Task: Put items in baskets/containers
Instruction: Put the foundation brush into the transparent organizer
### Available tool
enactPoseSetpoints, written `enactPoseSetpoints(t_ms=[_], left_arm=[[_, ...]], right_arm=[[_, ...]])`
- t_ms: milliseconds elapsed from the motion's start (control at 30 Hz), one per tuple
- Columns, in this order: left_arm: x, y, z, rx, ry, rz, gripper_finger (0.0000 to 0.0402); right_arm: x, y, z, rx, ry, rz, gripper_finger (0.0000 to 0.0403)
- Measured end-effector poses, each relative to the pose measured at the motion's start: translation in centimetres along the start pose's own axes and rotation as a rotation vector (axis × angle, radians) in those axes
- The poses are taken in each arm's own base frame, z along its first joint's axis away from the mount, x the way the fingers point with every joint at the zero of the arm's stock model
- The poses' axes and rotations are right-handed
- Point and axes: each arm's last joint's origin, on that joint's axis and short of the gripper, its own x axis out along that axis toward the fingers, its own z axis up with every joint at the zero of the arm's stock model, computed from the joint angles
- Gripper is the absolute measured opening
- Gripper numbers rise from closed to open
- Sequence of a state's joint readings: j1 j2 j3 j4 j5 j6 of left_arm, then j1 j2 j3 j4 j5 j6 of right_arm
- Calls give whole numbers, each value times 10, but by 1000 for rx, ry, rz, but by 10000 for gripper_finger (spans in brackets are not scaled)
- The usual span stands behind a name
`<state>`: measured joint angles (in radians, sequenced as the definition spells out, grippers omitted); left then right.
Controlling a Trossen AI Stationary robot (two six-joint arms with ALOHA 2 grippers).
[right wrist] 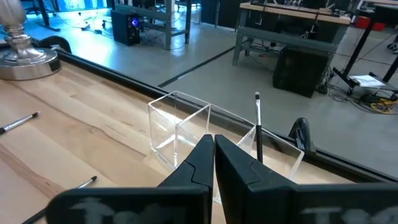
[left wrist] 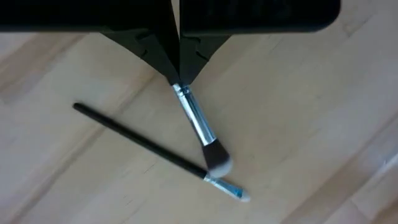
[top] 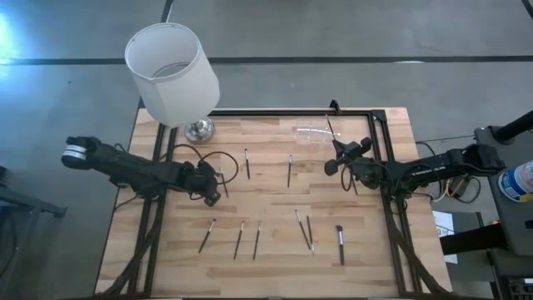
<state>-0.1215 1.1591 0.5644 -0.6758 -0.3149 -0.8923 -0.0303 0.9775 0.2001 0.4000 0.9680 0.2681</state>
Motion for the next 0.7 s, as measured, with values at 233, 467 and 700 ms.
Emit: enactPoseSetpoints(t_ms=[233,467,700], left_arm=[[15,-6,-1,19,33,45,80],[17,-10,1,43,28,31,134],[22,-9,-2,49,45,53,133]], right_arm=[[0,0,0,1,0,0,8],[0,0,0,1,0,0,8],[0,0,0,0,0,1,9]])
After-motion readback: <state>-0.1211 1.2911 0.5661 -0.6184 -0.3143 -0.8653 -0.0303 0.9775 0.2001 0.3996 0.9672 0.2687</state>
